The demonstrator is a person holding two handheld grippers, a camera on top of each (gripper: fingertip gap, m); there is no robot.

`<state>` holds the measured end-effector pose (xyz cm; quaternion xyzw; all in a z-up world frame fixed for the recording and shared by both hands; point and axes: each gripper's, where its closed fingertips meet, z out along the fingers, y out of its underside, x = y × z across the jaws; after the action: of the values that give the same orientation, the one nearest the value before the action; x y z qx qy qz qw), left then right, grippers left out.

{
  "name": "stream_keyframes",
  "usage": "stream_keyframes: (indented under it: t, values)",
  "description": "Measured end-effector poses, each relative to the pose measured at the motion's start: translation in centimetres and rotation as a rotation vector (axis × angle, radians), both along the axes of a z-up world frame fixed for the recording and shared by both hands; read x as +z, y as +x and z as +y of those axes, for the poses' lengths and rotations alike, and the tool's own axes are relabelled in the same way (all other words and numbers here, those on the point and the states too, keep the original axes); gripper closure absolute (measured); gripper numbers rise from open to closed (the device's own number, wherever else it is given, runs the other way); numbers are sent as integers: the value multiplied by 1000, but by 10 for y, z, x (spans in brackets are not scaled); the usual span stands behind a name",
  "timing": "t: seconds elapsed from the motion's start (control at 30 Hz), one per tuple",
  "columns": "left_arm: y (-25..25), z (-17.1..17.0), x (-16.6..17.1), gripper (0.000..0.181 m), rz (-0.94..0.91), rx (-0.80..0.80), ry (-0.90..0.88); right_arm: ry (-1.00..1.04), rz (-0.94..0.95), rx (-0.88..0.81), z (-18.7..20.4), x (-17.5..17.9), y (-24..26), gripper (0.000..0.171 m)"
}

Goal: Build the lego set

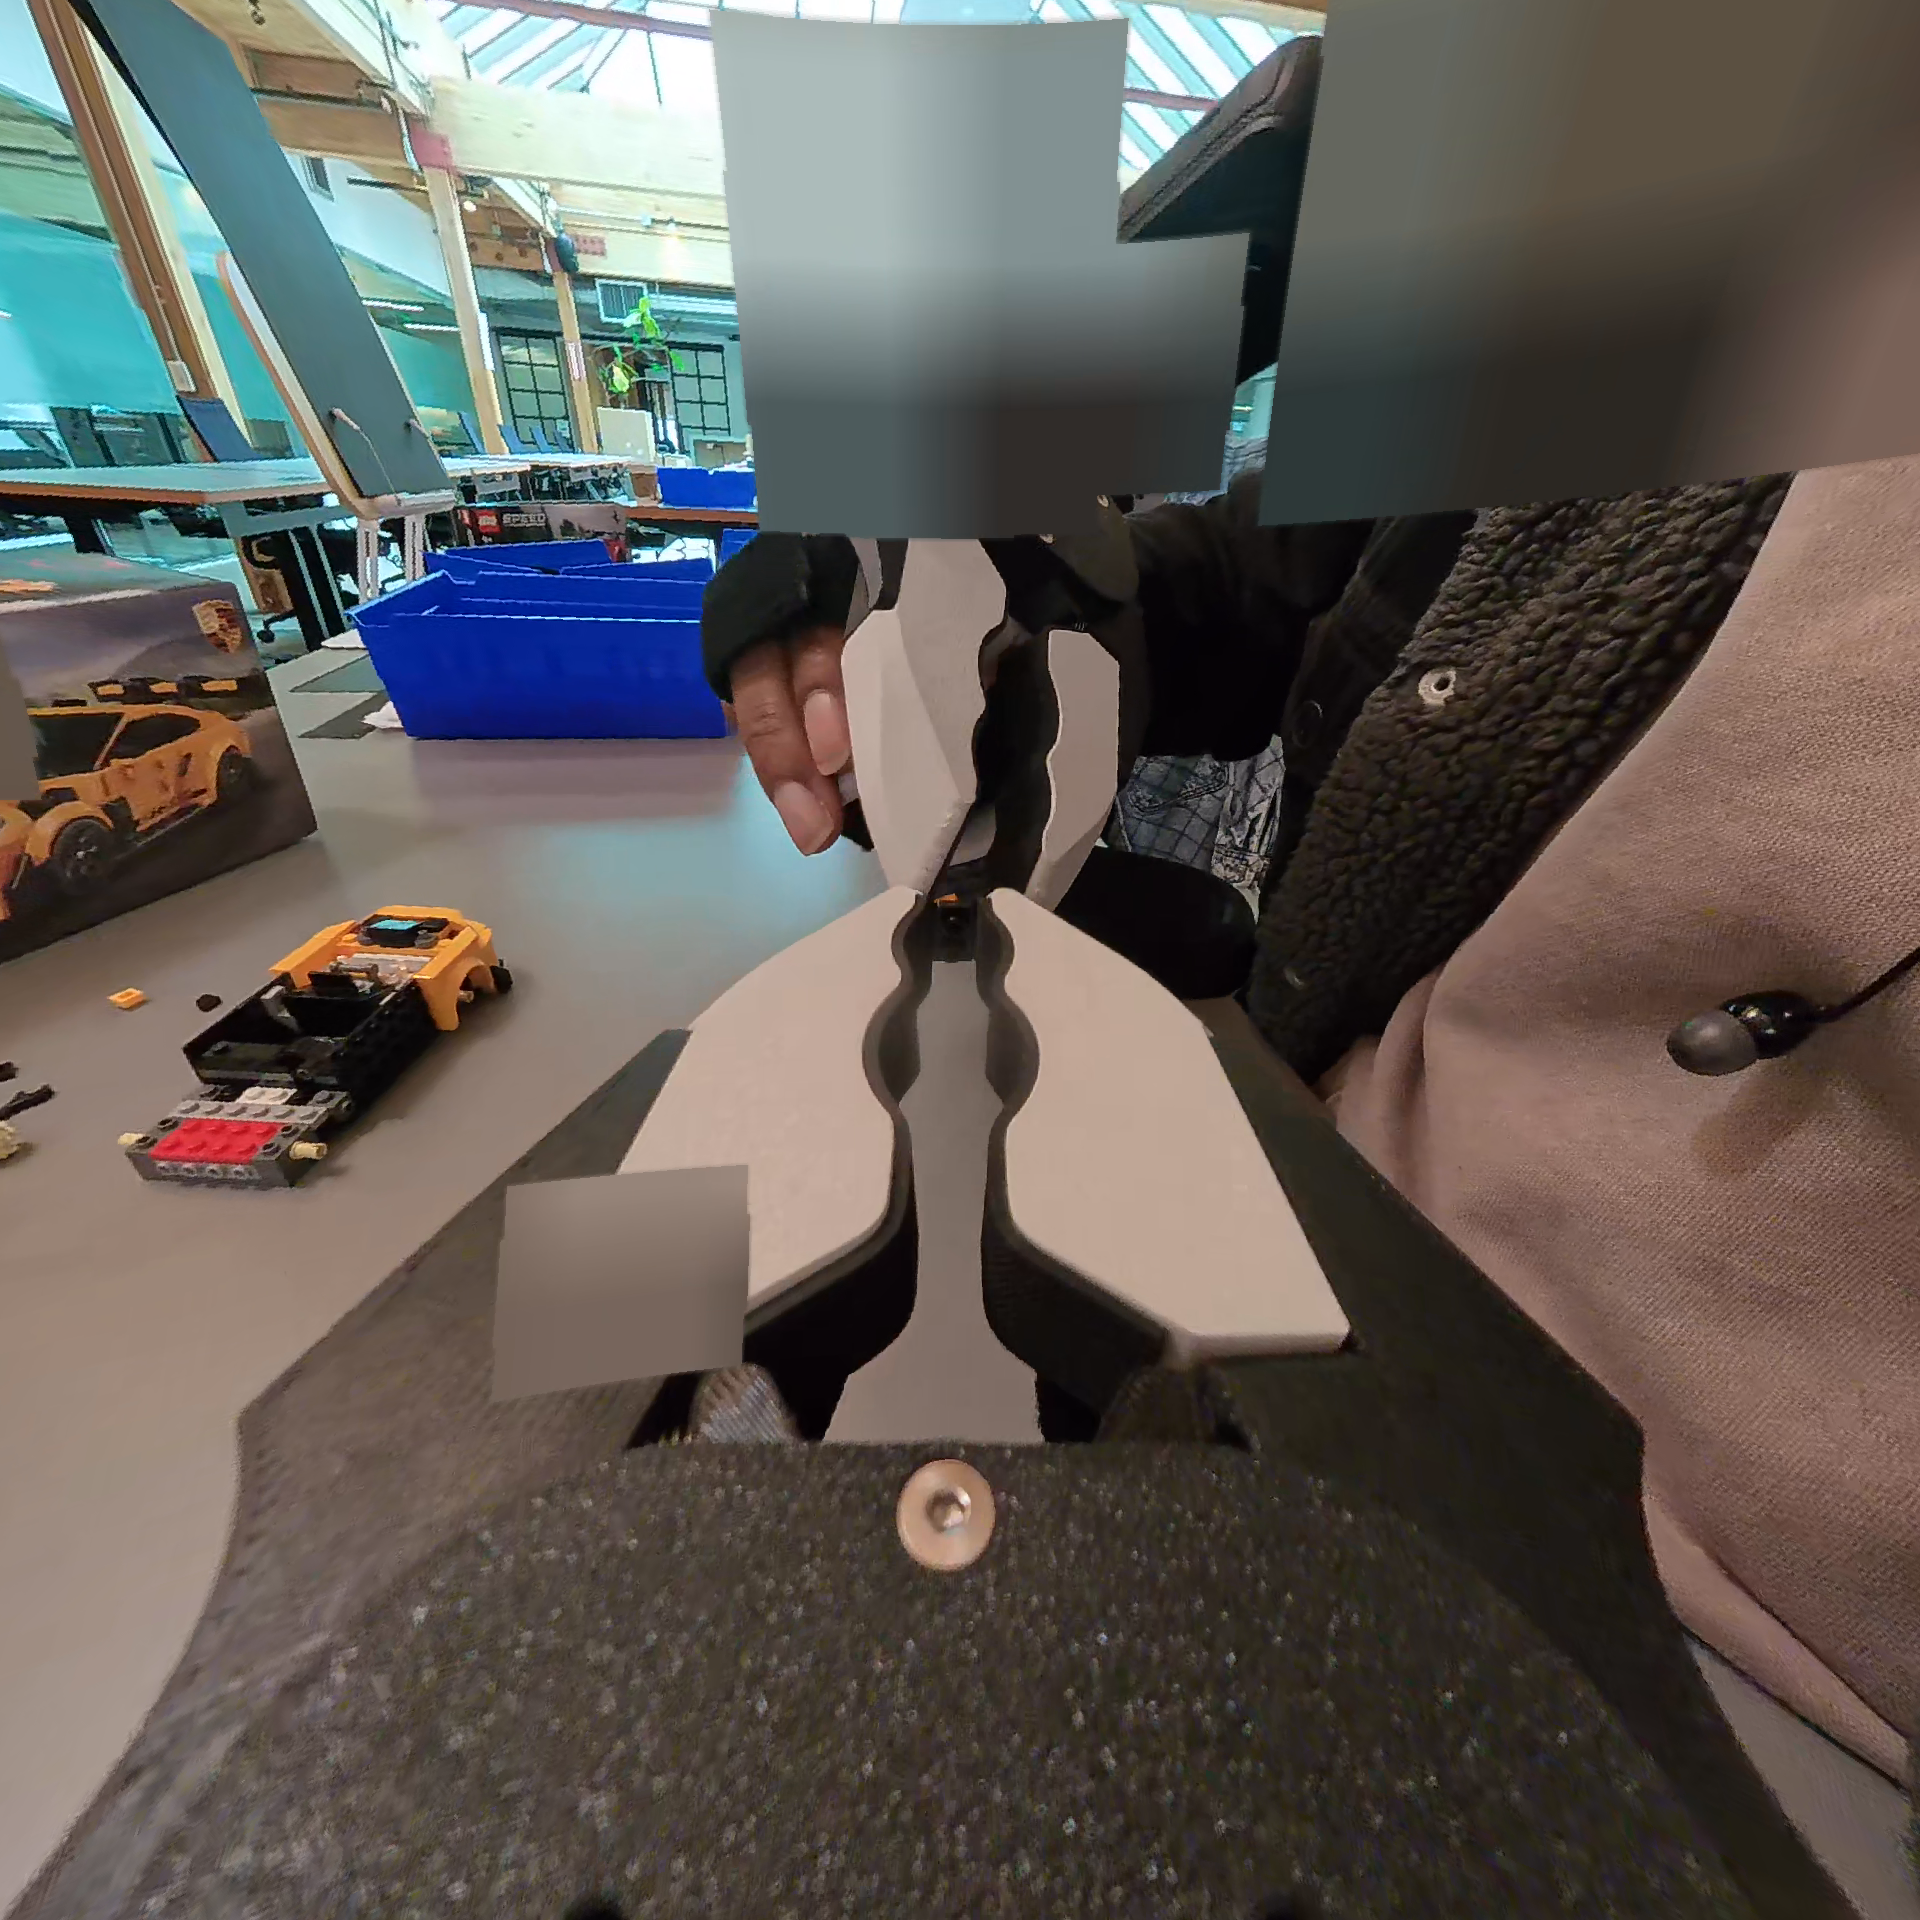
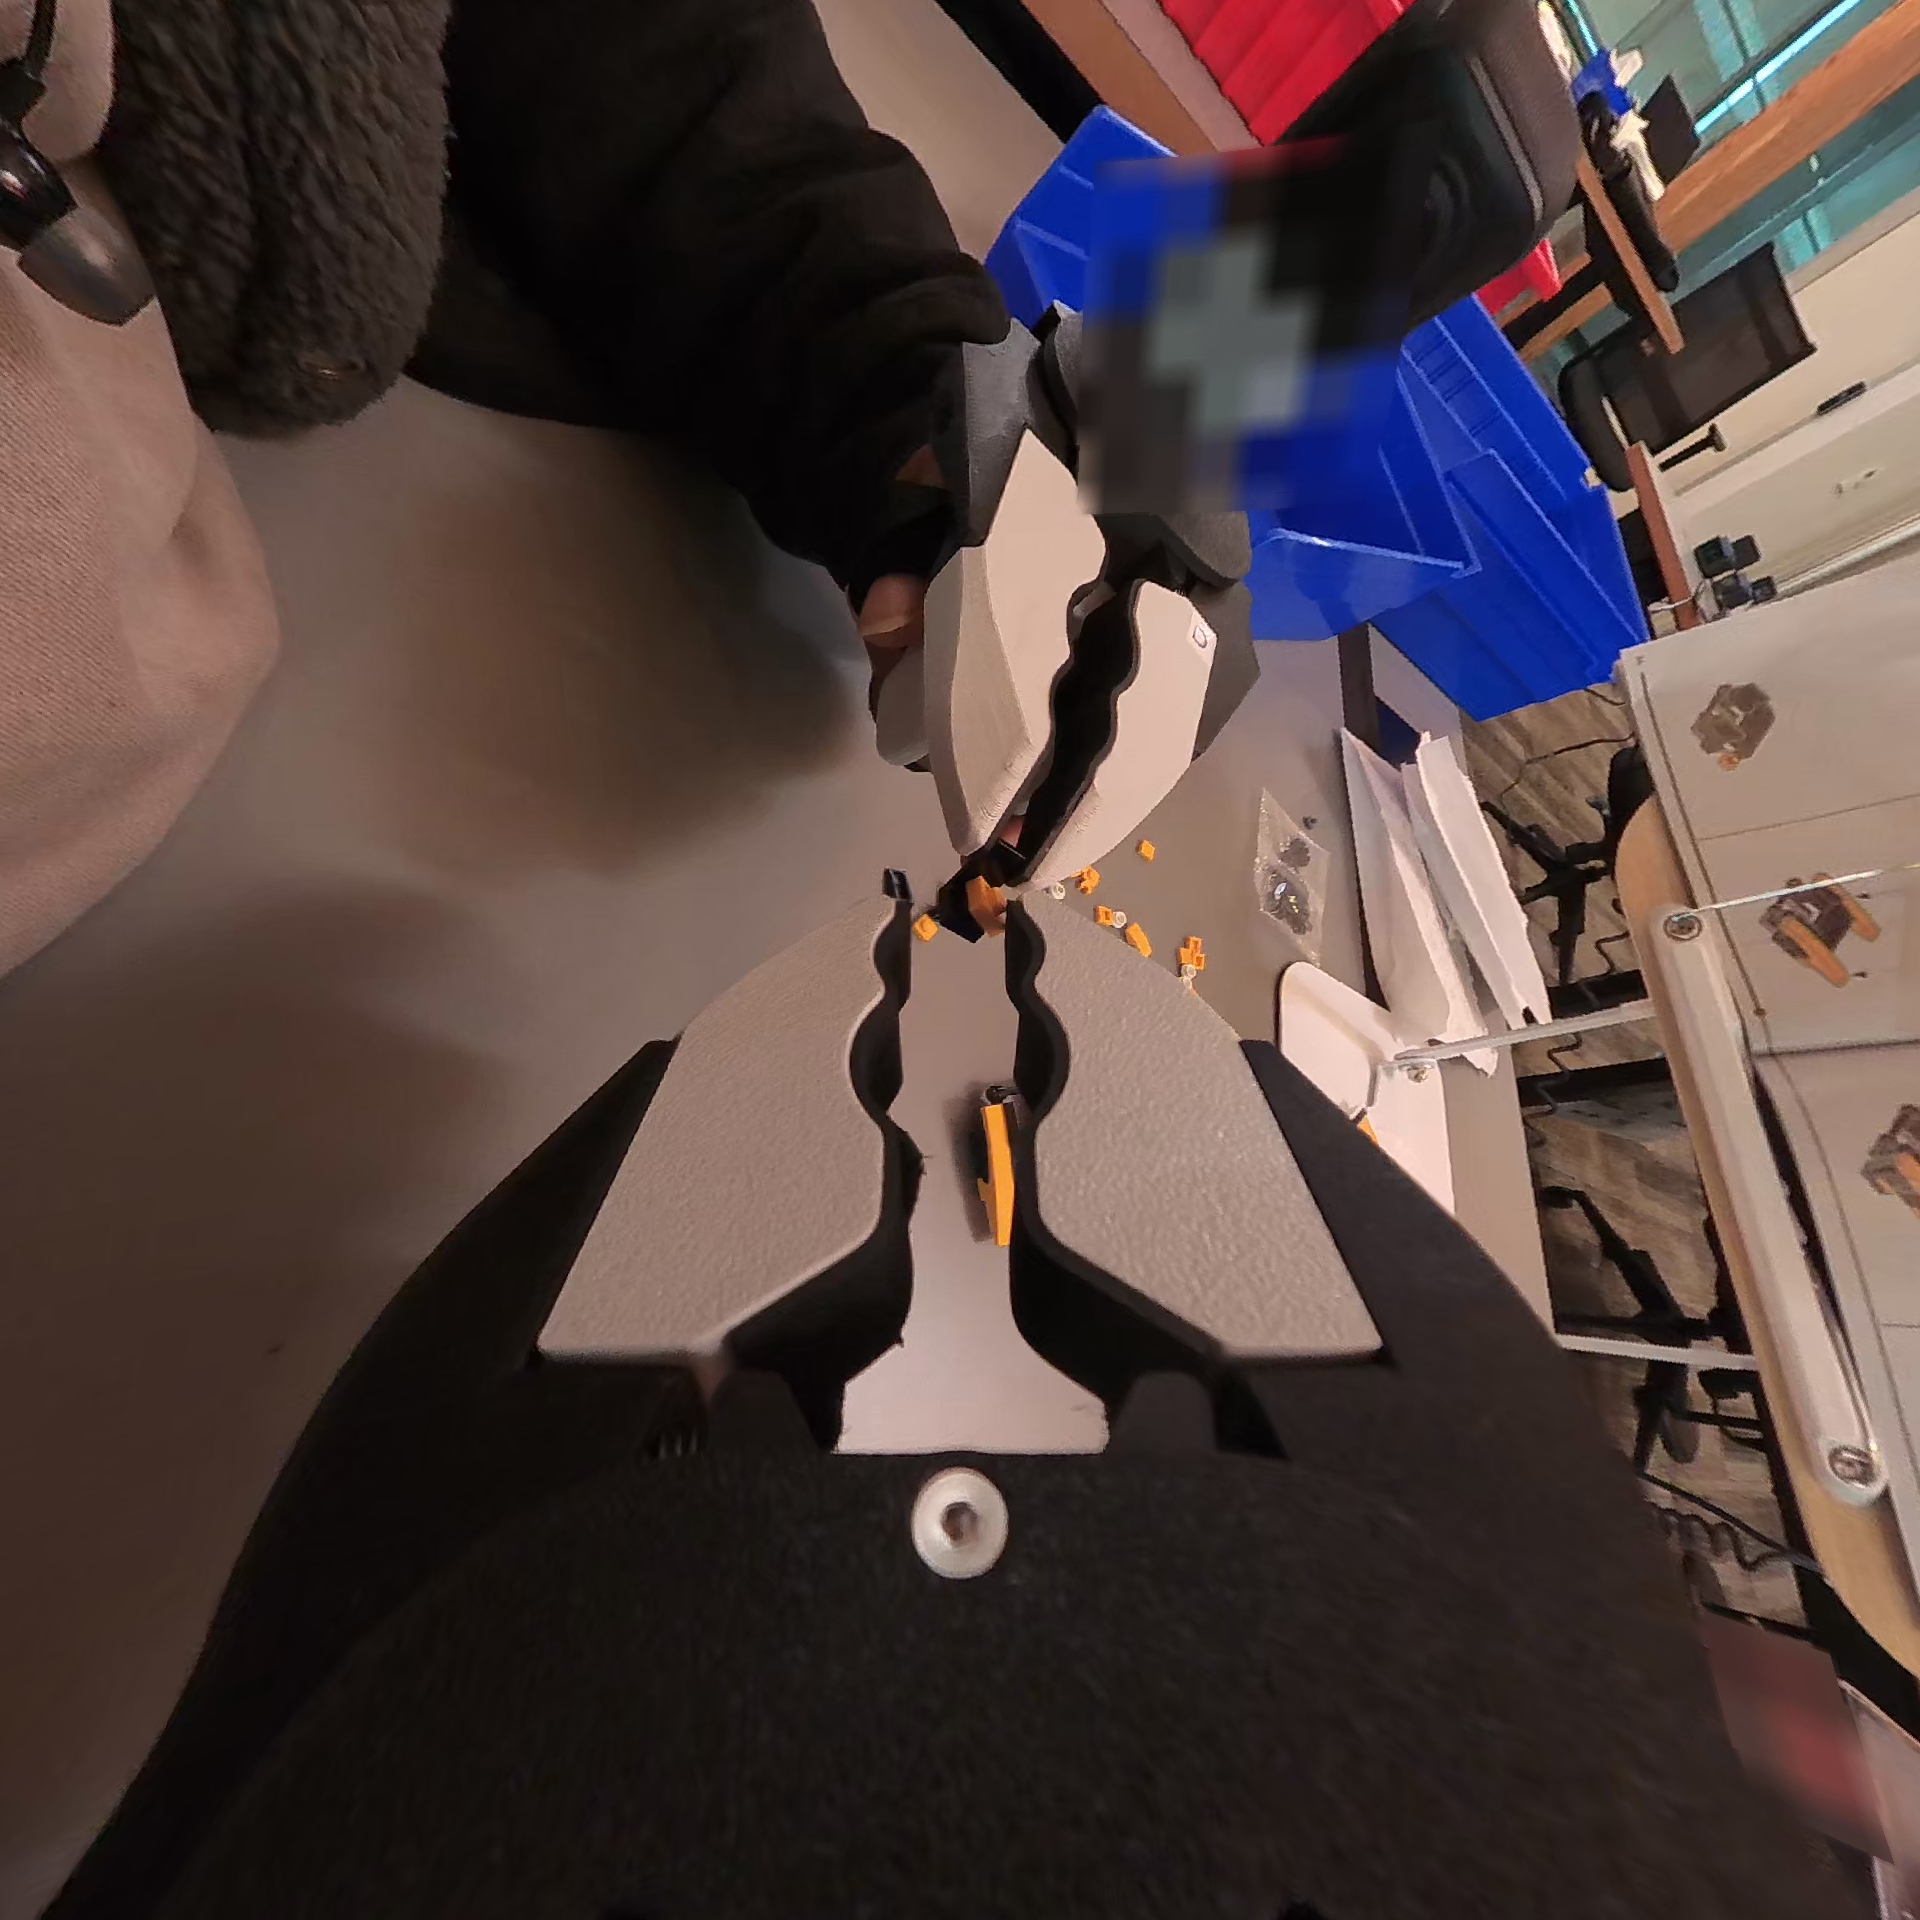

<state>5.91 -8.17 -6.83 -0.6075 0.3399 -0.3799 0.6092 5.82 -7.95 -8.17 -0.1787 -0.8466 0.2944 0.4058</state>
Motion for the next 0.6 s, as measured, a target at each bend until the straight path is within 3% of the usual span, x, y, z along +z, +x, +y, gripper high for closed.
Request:
stream_keyframes:
  t: [0.6]
  values:
    - [-3, -7, 21, 174, -299, -163, -225, 125, 156, 9, -8, 23, -4, 161]
